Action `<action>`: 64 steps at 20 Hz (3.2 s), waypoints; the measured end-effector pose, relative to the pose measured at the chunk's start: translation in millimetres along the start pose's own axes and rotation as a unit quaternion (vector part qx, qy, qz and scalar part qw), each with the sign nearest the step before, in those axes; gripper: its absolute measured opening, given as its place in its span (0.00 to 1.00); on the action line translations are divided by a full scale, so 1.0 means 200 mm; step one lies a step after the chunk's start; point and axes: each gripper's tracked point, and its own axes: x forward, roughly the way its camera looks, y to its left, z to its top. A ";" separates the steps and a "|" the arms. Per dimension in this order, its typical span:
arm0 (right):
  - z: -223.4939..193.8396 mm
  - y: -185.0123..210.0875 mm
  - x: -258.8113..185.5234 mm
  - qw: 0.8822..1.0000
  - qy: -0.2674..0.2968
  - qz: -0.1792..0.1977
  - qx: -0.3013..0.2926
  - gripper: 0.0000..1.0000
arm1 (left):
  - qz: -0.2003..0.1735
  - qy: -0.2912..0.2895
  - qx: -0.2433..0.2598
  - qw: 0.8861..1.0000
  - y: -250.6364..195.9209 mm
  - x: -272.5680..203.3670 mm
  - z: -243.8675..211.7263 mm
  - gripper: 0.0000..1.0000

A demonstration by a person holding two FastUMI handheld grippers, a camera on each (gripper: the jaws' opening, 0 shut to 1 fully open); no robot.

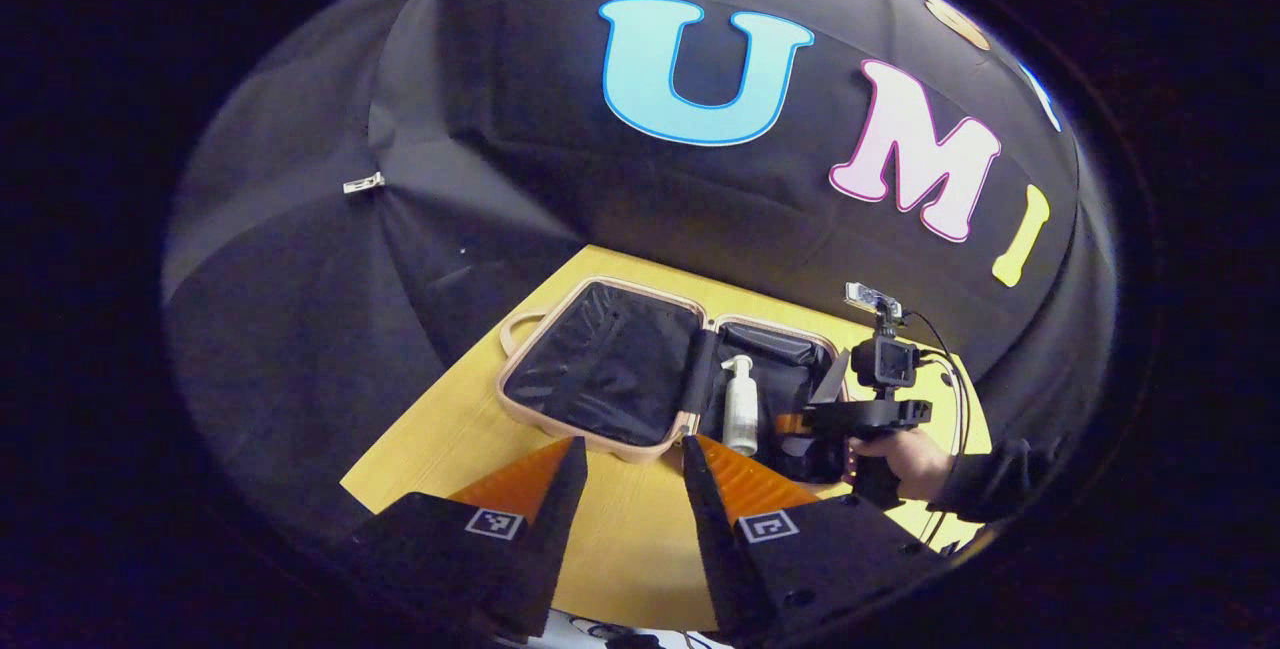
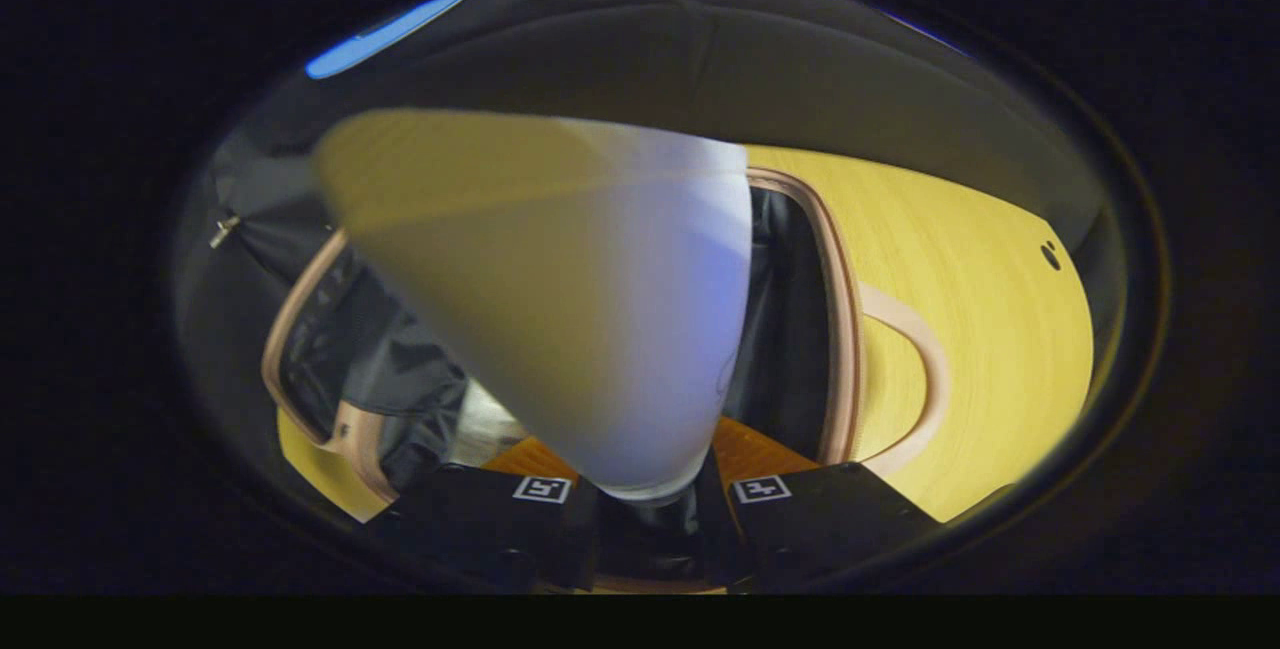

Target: First open the suitcase, pack the skin care products into it, and then close the suitcase.

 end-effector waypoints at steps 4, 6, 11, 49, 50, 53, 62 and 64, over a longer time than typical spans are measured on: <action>0.05 0.05 -0.04 1.000 -0.001 -0.011 0.003 0.52 | 0.017 -0.008 -0.001 1.000 0.10 -0.05 0.01 0.64; 0.09 0.11 -0.13 1.000 -0.015 0.007 0.024 0.64 | 0.023 -0.013 -0.004 1.000 0.15 -0.03 0.03 0.64; 0.29 0.07 -0.50 0.993 -0.103 0.032 0.039 0.92 | 0.013 -0.034 -0.009 0.999 0.30 0.24 0.14 0.66; -0.28 -0.69 -1.27 0.972 -0.219 -0.060 0.059 0.98 | 0.011 0.098 -0.010 0.995 1.05 1.80 0.23 0.16; -0.27 -0.68 -1.27 0.973 -0.215 -0.056 0.060 0.98 | 0.015 0.089 0.004 0.996 1.03 1.75 0.27 0.14; -0.24 -0.67 -1.28 0.973 -0.216 -0.037 0.070 0.98 | 0.024 0.045 0.042 0.998 0.99 1.58 0.47 0.11; -0.03 -0.79 -1.37 0.968 -0.235 -0.019 0.085 0.98 | -0.058 -0.076 0.074 0.993 0.23 0.66 1.12 0.08; 0.02 -0.86 -1.40 0.965 -0.244 -0.025 0.098 0.98 | -0.093 -0.089 0.074 0.989 -0.08 0.54 1.13 0.08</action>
